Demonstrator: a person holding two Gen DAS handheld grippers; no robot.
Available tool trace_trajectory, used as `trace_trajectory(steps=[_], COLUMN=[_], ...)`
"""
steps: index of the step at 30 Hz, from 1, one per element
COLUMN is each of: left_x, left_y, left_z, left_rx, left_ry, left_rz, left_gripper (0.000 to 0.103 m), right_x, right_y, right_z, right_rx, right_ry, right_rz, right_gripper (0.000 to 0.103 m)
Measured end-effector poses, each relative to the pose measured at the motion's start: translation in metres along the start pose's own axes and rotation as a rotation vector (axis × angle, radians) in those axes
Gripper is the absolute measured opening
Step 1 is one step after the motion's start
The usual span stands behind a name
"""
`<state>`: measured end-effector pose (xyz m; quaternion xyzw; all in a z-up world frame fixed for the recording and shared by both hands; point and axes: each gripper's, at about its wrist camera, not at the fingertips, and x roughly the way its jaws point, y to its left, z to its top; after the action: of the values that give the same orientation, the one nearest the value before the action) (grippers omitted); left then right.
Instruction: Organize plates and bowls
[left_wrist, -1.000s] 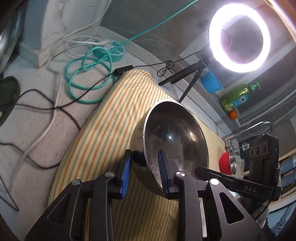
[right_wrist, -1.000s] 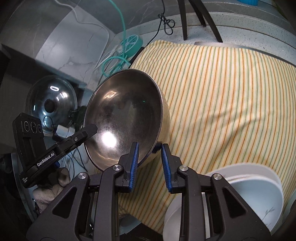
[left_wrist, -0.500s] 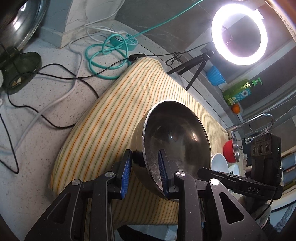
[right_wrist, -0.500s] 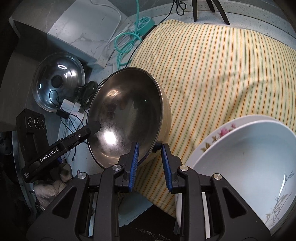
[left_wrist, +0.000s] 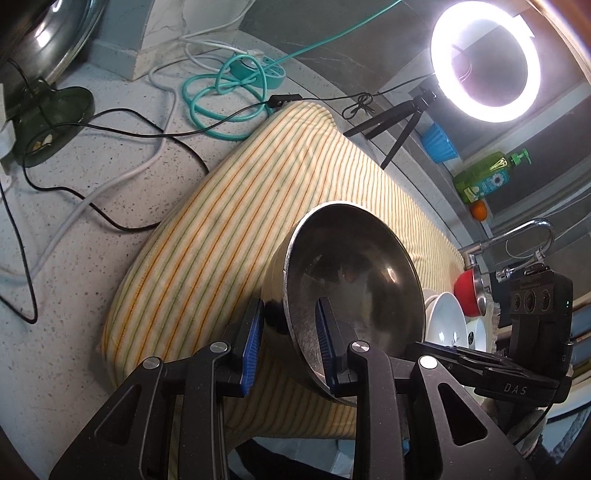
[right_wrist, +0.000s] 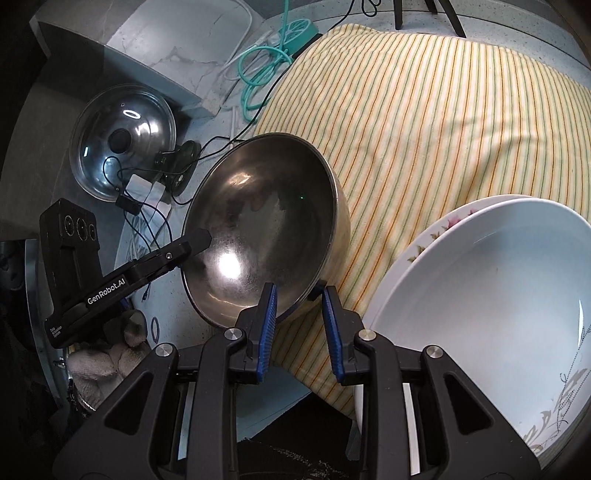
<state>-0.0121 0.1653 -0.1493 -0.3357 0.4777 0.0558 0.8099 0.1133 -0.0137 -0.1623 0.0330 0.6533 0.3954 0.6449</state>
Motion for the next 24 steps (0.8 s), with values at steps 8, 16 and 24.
trace_trajectory(steps=[8, 16, 24], left_x=[-0.007, -0.015, -0.028], left_y=[0.001, -0.002, -0.019], left_z=[-0.002, -0.001, 0.006], left_rx=[0.002, 0.008, 0.045], left_ry=[-0.012, -0.039, -0.096], left_rz=[0.013, 0.025, 0.036], left_gripper=[0.025, 0.029, 0.045], right_x=[-0.004, -0.021, -0.054], right_y=[0.004, 0.001, -0.006], right_z=[0.000, -0.002, -0.005], right_rx=[-0.020, -0.013, -0.012], right_ry=[-0.016, -0.070, -0.166], right_rz=[-0.011, -0.013, -0.022], right_gripper=[0.026, 0.054, 0.069])
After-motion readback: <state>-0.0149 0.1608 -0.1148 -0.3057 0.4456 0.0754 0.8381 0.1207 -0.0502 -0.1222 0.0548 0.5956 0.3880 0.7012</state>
